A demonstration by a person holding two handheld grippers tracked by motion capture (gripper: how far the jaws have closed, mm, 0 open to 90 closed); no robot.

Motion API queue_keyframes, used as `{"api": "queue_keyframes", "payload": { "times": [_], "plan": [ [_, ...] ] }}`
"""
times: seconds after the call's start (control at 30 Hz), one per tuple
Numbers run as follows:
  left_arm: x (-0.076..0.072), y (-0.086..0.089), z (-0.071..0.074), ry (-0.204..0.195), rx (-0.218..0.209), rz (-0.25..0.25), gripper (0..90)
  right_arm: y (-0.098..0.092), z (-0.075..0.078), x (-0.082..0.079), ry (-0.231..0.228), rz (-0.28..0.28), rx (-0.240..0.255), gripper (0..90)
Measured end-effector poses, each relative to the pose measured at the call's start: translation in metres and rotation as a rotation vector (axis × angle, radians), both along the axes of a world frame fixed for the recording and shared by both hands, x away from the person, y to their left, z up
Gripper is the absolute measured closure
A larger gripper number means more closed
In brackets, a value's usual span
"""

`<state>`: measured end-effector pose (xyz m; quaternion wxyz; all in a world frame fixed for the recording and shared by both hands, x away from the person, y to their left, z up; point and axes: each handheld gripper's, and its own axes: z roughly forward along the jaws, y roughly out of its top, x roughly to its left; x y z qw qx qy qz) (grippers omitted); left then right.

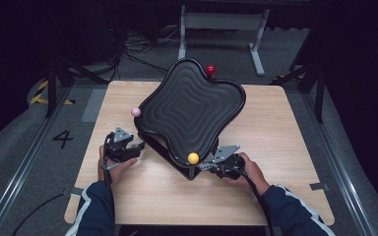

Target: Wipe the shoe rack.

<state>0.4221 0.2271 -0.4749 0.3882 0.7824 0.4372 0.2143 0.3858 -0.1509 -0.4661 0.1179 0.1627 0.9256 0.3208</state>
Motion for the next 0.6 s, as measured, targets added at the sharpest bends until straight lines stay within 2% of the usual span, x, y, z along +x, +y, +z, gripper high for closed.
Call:
{"api": "queue_keyframes", "payload": {
  "times": [0.07,0.17,0.2,0.23,0.3,0.37,0.47,0.5,0.57,0.6],
  "plan": [
    [0.004,-0.002,0.003,-0.001,-0.015,-0.001,41.6,0.000,0.000,0.000,0.000,0.000,-0.002,79.4],
    [0.009,-0.005,0.004,-0.009,-0.016,-0.009,41.3,-0.001,0.000,0.000,0.001,-0.002,0.000,79.4],
    [0.011,-0.006,0.005,-0.013,-0.029,-0.003,41.3,-0.001,0.000,0.000,0.003,-0.003,0.002,79.4],
    [0.015,-0.007,0.007,-0.027,-0.030,0.025,40.9,-0.001,0.000,0.001,0.005,-0.004,0.003,79.4],
    [0.018,-0.008,0.007,-0.050,-0.024,0.043,42.9,-0.002,0.000,0.000,0.009,-0.004,0.006,79.4],
    [0.022,-0.006,0.008,-0.022,-0.025,0.044,43.3,-0.002,0.000,0.001,0.009,-0.001,0.005,79.4],
    [0.026,-0.003,0.012,-0.047,-0.063,0.071,43.0,-0.003,0.000,0.001,0.008,-0.003,0.004,79.4],
    [0.027,-0.003,0.012,-0.060,-0.053,0.074,43.1,-0.003,0.000,0.001,0.009,-0.005,0.003,79.4],
    [0.028,-0.004,0.011,-0.057,-0.049,0.071,44.3,-0.004,0.000,0.002,0.009,-0.007,0.004,79.4],
    [0.030,-0.007,0.008,-0.042,-0.034,0.053,44.4,-0.004,0.000,0.002,0.008,-0.008,0.004,79.4]
  ]
}}
